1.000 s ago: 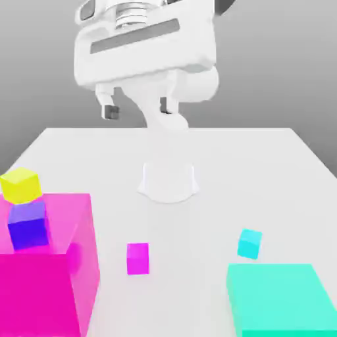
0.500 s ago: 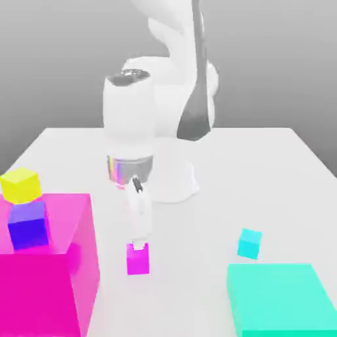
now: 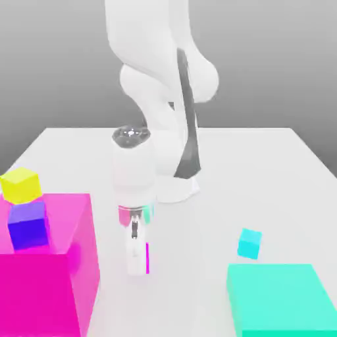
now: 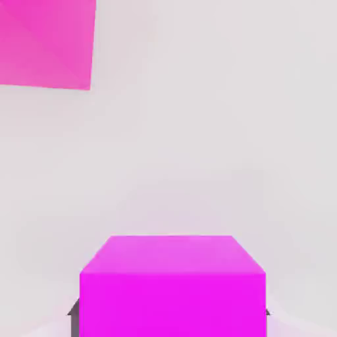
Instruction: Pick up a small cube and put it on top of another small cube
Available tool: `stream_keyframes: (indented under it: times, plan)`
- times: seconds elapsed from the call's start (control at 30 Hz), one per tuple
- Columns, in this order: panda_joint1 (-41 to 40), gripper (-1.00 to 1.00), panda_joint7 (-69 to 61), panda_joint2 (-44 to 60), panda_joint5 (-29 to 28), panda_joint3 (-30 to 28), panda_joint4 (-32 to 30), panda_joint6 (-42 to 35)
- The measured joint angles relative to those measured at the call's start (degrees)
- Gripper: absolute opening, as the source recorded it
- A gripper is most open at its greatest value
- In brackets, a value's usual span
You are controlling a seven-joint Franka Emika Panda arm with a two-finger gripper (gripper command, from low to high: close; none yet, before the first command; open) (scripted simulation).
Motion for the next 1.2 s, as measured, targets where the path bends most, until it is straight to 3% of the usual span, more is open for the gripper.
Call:
stream_keyframes:
  times: [0.33,0.67,1.2]
  plan:
    - [-1.7,-1.0,-5.5,-17.0,7.1,3.7,-2.1,-13.9]
    - [-0.7,-1.0,-18.5,-24.5,20.4,-1.4,17.4,-30.6]
    - [-13.2,-1.0,-5.8,-32.3,5.7,-6.6,31.5,-61.5]
